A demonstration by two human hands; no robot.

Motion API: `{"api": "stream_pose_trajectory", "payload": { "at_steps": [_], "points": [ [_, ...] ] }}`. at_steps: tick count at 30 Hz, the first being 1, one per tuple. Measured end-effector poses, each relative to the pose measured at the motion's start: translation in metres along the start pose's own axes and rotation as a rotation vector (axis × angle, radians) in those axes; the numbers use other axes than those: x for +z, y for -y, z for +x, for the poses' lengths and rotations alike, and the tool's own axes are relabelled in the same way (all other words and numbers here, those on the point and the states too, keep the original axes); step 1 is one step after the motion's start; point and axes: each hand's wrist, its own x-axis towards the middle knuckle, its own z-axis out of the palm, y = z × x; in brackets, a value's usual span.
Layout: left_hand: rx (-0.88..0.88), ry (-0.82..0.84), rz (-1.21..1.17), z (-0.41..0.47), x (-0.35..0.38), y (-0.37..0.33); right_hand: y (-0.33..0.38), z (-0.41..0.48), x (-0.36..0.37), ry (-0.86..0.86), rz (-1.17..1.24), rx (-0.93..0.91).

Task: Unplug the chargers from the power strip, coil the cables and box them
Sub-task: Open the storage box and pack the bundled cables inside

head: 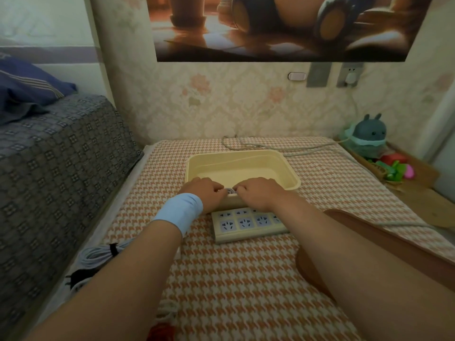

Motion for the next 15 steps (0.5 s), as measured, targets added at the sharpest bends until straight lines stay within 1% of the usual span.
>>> {"api": "stream_pose_trajectory", "payload": {
  "at_steps": [3,6,8,10,12,15],
  "points": [
    [0.03,0.007,-0.031,-0.015,-0.01,0.004,0.005,-0.008,-0.005,-0.014,-0.047,0.011],
    [0.064,-0.113,-0.031,-0.036,-0.025,0.014,0.022,-0.018,-0.016,-0.146,-0.094,-0.073],
    [0.067,-0.164,-0.041,-0.051,-0.036,0.025,0.04,-0.025,-0.023,-0.216,-0.053,-0.16],
    [0.069,-0.177,-0.041,-0.069,-0.043,0.035,0.062,-0.034,-0.03,-0.231,0.051,-0.227],
    [0.06,-0.13,-0.022,-0.089,-0.047,0.044,0.087,-0.043,-0.03,-0.169,0.134,-0.273],
    [0.012,0.029,0.067,-0.116,-0.047,0.059,0.121,-0.051,-0.017,0.022,0.109,-0.322]
  ]
}}
